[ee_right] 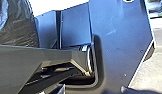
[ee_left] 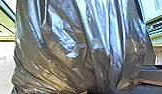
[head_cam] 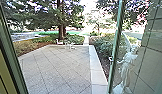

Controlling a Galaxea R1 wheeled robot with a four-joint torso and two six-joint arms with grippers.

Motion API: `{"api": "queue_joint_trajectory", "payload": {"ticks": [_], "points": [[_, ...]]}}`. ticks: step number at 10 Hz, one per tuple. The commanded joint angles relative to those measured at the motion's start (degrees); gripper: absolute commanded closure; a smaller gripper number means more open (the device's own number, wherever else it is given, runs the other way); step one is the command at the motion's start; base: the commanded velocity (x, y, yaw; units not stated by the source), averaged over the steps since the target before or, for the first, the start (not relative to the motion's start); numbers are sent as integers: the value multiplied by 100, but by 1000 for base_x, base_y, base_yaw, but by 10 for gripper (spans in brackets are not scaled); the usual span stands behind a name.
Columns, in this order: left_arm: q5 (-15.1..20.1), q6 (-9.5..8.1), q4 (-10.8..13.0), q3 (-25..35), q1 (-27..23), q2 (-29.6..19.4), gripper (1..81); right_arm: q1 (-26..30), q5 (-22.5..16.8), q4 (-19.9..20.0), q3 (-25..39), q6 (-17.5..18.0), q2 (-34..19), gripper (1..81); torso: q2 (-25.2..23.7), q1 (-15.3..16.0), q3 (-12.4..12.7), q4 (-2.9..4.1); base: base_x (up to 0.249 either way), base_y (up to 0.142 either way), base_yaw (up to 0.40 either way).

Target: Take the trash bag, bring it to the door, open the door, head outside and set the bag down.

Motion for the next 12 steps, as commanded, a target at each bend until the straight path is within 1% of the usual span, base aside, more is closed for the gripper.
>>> {"api": "queue_joint_trajectory", "payload": {"ticks": [1, 12], "points": [[295, 16, 33, 19, -332, -40, 811, 255, -331, -67, 88, -34, 172, 10, -2, -2, 0, 0, 82, 0, 0], [295, 16, 42, 19, -324, -22, 811, 237, -331, -76, 88, -34, 172, 10, -9, -24, 2, 0, 84, 0, 0]]}}
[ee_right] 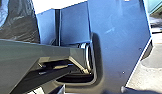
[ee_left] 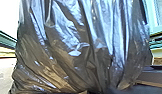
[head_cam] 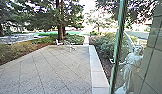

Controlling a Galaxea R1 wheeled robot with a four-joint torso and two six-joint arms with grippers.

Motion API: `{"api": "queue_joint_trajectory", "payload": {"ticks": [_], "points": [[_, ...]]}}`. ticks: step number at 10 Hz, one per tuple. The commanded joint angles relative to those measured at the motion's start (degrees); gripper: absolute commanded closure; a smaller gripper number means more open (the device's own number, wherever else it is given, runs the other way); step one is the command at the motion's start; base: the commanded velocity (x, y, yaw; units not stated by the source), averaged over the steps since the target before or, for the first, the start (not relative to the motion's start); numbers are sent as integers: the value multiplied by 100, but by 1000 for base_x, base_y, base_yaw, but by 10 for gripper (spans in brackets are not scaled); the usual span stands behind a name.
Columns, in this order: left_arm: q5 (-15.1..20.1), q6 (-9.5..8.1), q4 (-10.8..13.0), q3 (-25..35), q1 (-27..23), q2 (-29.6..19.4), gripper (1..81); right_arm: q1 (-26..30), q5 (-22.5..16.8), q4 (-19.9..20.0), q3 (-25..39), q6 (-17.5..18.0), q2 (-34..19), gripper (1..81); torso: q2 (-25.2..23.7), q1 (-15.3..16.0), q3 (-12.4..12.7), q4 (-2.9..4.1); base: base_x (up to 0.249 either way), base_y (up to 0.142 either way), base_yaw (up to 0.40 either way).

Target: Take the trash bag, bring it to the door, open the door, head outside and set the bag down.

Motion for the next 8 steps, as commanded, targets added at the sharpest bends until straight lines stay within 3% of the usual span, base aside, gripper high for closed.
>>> {"api": "queue_joint_trajectory", "payload": {"ticks": [1, 8], "points": [[277, 14, 41, 6, -361, -58, 811, 276, -317, -75, 89, -37, 178, 10, 0, 0, 0, 0, 89, 0, 0], [277, 14, 41, 6, -361, -57, 811, 276, -308, -66, 89, -37, 178, 10, 2, -2, -2, 0, 91, 0, 0]]}}
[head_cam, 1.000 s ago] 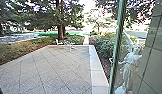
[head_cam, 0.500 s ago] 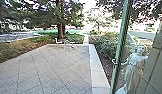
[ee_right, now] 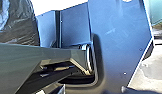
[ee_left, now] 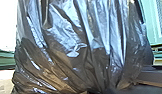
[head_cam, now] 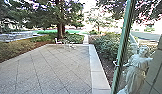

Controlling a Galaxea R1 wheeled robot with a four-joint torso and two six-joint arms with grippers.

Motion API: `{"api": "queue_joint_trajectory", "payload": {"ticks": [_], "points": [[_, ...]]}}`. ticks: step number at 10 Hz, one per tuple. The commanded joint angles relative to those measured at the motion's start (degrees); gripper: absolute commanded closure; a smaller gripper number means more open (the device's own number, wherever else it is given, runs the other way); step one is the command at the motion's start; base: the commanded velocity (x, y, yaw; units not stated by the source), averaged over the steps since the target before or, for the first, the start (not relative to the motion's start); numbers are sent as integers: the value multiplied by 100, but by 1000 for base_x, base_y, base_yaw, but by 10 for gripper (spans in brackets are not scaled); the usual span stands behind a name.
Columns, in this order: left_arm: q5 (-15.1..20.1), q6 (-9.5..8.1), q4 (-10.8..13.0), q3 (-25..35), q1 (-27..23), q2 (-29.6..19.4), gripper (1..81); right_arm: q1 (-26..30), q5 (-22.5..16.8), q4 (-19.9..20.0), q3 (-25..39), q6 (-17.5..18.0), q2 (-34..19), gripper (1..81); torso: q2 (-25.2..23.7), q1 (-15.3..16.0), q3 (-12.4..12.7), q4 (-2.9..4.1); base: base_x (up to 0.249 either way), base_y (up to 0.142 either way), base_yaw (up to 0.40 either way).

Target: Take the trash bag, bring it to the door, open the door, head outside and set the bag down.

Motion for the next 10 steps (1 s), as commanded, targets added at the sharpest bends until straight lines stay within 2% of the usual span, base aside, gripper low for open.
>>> {"api": "queue_joint_trajectory", "payload": {"ticks": [1, 10], "points": [[286, 14, 41, 22, -340, -48, 811, 269, -333, -90, 111, -89, 143, 10, 0, 0, 0, 0, 93, 0, 0], [286, 14, 41, 22, -348, -65, 811, 252, -316, -81, 110, -89, 143, 10, 0, 0, 0, 0, 93, 0, 0]]}}
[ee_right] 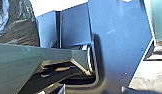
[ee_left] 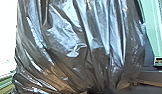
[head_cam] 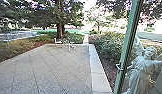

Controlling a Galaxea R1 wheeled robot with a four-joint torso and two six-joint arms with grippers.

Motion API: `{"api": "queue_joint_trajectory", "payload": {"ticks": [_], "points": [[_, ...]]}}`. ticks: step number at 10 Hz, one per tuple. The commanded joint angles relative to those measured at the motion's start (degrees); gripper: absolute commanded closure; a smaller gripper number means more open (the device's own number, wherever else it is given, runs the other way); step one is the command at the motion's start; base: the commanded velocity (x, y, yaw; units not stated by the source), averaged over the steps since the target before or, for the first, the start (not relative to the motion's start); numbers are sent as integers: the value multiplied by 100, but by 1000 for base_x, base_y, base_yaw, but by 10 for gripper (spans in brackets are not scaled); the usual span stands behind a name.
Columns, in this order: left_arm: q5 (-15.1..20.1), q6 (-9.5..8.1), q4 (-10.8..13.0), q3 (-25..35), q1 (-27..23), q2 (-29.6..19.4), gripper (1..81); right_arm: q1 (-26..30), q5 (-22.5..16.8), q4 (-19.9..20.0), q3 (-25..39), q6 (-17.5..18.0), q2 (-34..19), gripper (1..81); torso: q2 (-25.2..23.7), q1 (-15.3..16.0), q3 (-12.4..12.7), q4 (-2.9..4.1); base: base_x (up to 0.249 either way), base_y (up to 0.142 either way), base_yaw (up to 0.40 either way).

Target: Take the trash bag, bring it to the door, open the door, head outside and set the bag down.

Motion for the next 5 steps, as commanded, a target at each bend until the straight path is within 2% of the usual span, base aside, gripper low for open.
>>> {"api": "queue_joint_trajectory", "payload": {"ticks": [1, 5], "points": [[286, 14, 42, 19, -345, -53, 811, 260, -323, -78, 111, -84, 143, 10, 0, 0, 0, 0, 94, 0, 0], [294, 5, 33, 19, -345, -53, 811, 269, -323, -78, 111, -84, 143, 10, 0, 0, 0, 0, 94, 0, 0]]}}
